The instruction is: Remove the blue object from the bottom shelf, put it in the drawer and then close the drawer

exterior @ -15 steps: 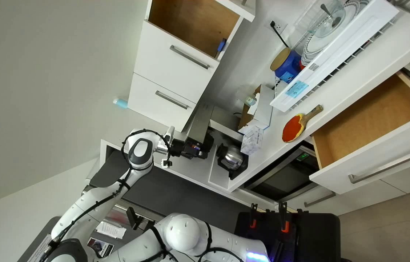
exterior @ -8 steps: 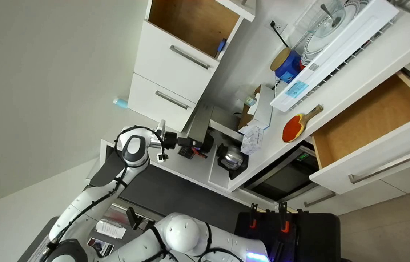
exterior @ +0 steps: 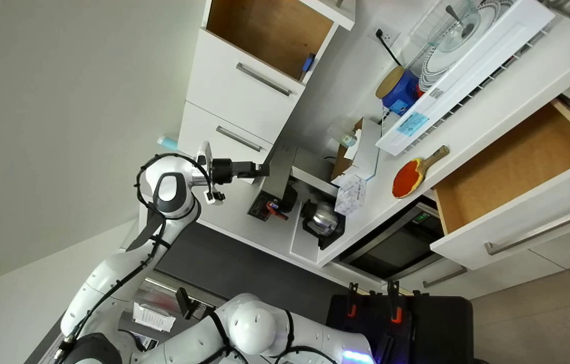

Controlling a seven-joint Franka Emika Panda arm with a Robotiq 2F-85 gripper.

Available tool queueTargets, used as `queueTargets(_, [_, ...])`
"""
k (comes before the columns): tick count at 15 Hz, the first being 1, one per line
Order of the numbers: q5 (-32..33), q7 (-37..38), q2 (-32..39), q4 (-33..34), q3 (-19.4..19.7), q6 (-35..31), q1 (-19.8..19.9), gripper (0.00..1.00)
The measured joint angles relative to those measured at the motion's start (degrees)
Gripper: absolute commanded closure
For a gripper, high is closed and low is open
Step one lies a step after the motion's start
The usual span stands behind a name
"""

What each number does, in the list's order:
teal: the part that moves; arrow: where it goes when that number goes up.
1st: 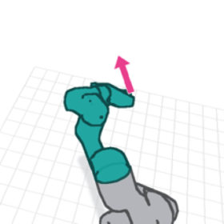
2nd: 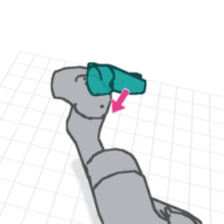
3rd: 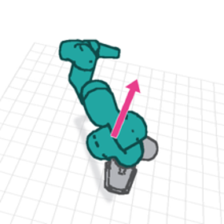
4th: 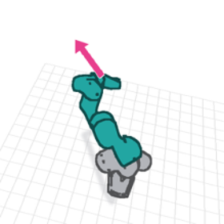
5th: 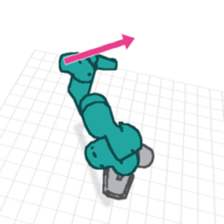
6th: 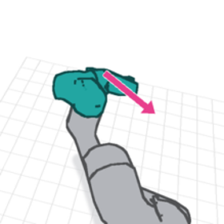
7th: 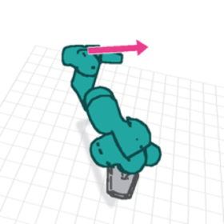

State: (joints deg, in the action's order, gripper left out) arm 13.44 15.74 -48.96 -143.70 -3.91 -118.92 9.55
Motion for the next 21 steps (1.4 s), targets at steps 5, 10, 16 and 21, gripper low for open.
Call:
queueTargets(5, [1.89, -19.04, 6.73, 5.1, 11.66, -9.04, -0.98, 0.0])
queueTargets(10, [-2.39, -38.58, 13.28, 12.22, 21.03, -11.47, -7.28, 0.0])
queueTargets(16, [-2.68, -40.02, 14.47, 13.41, 21.55, -11.59, -8.41, 0.0])
queueTargets(21, [-5.85, -42.62, 18.63, 16.95, 21.95, -18.84, -10.19, 0.0])
